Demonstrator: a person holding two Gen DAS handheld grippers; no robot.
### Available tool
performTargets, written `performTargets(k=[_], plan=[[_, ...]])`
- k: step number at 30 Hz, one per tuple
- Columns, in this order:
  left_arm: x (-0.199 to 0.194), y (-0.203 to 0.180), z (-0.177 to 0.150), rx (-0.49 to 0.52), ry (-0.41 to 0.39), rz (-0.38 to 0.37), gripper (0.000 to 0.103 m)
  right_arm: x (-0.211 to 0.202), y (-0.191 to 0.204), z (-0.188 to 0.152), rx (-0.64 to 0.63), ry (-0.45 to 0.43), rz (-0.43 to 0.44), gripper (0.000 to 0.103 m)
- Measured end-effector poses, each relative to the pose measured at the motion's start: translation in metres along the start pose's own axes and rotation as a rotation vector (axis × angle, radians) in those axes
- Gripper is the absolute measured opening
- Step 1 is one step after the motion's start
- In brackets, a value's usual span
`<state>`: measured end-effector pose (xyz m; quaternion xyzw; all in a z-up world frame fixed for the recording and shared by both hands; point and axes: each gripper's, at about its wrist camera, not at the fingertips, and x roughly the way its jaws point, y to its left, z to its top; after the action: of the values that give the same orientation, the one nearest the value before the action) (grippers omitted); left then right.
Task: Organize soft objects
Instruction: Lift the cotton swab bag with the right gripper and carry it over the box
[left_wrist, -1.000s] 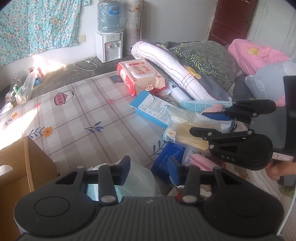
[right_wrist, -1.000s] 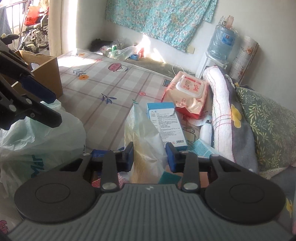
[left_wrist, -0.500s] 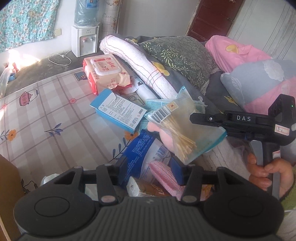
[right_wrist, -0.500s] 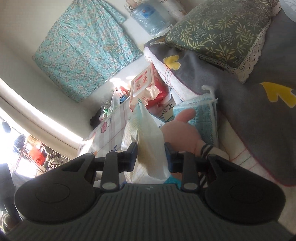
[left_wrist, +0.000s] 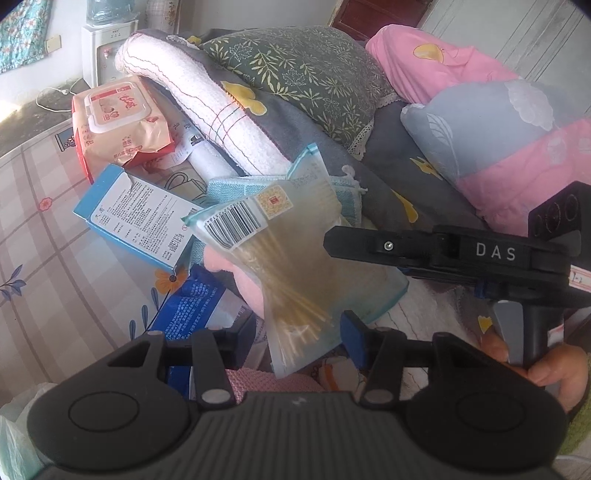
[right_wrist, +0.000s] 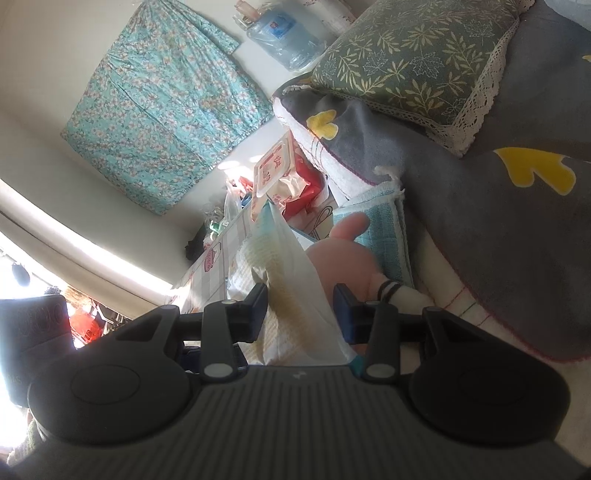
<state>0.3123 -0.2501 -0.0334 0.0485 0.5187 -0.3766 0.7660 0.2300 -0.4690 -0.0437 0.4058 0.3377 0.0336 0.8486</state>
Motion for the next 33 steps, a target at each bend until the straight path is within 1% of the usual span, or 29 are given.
performTargets(k=[3,6,9,13,18,23,29,33], plan=[[0.007,0.0,0.005,-0.004,0.009,-0.015,0.052,0.001,-0.002,0.0,0.012,0.005,0.009,0.037],[0.009,-0.002,0.007,-0.004,-0.002,-0.014,0.053,0.001,-0.002,0.001,0.017,0.002,0.015,0.035],[0.004,-0.004,0.007,-0.006,-0.02,-0.012,0.051,-0.002,0.002,0.001,0.022,-0.007,0.022,0.03],[-0.013,-0.005,0.004,-0.016,-0.046,-0.011,0.049,-0.011,0.009,-0.002,0.03,-0.014,0.041,0.025],[-0.046,-0.012,-0.007,-0.017,-0.089,0.003,0.048,-0.027,0.024,-0.011,0.035,-0.023,0.087,0.024],[-0.081,-0.024,-0.023,-0.004,-0.143,0.017,0.048,-0.051,0.052,-0.024,-0.009,-0.046,0.124,0.023],[-0.135,-0.032,-0.054,-0.012,-0.21,0.038,0.048,-0.077,0.094,-0.048,-0.058,-0.05,0.188,0.023],[-0.171,-0.029,-0.081,-0.038,-0.258,0.076,0.048,-0.082,0.127,-0.071,-0.1,-0.029,0.233,0.023]])
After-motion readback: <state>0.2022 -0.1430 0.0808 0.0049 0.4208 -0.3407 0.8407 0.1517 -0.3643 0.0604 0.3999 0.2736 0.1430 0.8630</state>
